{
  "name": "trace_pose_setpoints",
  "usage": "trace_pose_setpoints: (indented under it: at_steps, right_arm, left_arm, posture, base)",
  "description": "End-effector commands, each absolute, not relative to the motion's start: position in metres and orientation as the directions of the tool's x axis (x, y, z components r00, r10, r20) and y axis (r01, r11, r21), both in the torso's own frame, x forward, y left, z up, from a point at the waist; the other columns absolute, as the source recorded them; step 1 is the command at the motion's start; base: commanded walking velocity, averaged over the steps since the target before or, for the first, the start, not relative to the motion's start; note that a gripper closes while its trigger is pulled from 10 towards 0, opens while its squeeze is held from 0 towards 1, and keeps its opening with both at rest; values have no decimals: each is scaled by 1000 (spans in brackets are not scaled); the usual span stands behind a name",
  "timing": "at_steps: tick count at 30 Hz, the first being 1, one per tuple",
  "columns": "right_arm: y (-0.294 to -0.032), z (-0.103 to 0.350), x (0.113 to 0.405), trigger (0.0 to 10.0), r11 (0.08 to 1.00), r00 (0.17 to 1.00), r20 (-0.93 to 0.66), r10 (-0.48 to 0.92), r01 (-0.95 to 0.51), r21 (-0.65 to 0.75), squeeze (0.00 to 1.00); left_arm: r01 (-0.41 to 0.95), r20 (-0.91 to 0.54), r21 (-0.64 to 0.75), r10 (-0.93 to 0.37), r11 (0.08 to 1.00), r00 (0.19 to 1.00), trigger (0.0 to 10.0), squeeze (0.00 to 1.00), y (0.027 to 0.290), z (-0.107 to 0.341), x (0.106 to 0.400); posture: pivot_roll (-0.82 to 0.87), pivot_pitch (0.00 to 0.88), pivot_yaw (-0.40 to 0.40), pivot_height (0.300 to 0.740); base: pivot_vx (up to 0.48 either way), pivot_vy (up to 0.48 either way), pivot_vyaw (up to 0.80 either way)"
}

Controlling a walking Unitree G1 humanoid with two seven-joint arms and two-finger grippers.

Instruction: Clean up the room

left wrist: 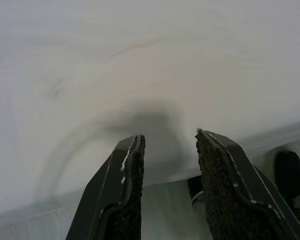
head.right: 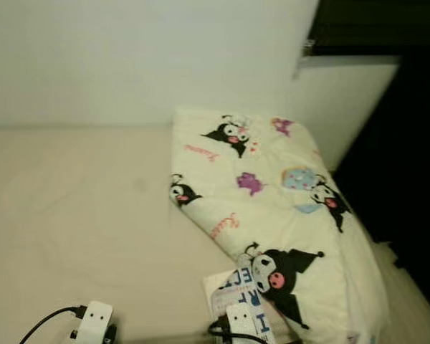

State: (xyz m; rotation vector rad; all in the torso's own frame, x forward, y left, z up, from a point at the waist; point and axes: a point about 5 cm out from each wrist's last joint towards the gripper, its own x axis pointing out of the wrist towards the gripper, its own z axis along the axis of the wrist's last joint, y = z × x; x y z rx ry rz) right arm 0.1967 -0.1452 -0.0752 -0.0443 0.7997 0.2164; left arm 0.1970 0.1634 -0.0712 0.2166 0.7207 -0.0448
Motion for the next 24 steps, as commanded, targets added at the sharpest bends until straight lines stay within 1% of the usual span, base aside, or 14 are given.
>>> trace_pose_setpoints:
  at_steps: [1,24]
  right_arm:
    - [-148,-80,189,10000,982,655,-739,158,-182,48,0]
    - [-156,-82,187,10000,986,641,-762,89,-164,-22,0]
  left_arm:
    - [122,-675,181,33,976,738,10000,0,162,-74,192]
    - [127,-678,179,29,976,734,10000,0,162,-74,192]
  posture:
    - [61,0,40,740]
    - [56,0,43,740]
  base:
    - [0,0,0]
    - [0,0,0]
